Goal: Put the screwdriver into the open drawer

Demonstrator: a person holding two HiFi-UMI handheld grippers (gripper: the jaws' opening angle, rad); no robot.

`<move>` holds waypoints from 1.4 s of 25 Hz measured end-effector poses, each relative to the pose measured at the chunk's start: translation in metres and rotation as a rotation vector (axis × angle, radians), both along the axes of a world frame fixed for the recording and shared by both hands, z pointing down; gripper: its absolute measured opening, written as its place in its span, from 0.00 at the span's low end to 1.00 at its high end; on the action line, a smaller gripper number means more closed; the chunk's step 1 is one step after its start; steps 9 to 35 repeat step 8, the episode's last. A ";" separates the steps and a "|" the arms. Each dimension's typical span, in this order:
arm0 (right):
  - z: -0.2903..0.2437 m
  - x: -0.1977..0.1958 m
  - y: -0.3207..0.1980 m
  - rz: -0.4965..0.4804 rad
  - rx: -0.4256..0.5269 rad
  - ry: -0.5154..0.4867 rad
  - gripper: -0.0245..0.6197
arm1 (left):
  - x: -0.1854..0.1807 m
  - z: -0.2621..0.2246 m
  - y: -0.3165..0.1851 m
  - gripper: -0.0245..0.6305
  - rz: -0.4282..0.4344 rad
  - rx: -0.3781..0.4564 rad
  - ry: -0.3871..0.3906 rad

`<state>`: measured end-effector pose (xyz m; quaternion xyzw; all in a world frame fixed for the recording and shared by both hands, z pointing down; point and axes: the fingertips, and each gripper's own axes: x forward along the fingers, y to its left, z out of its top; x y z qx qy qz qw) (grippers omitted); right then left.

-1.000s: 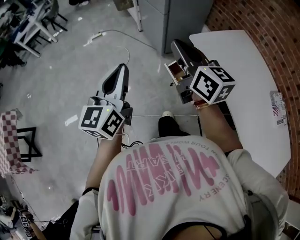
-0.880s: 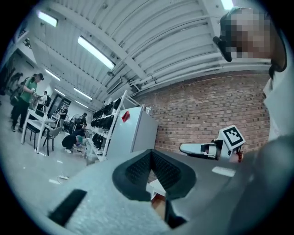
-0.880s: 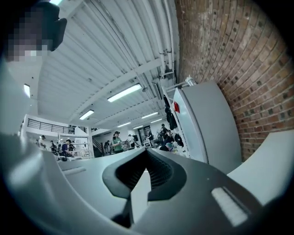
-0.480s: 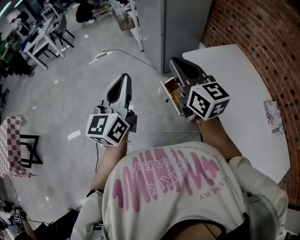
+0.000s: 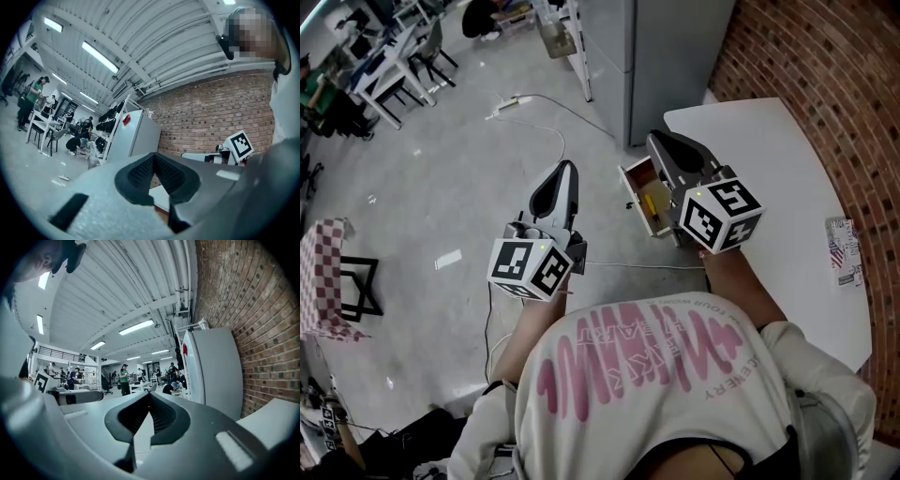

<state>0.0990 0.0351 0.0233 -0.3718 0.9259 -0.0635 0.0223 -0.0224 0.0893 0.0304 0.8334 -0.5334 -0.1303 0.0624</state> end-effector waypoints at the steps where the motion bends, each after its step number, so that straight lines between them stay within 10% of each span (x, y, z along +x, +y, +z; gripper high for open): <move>1: 0.006 -0.001 -0.002 0.004 -0.009 0.005 0.05 | -0.001 0.006 -0.002 0.04 0.003 -0.008 0.003; 35: 0.024 -0.016 -0.021 0.019 -0.042 0.023 0.05 | -0.020 0.020 -0.023 0.04 0.011 -0.037 0.011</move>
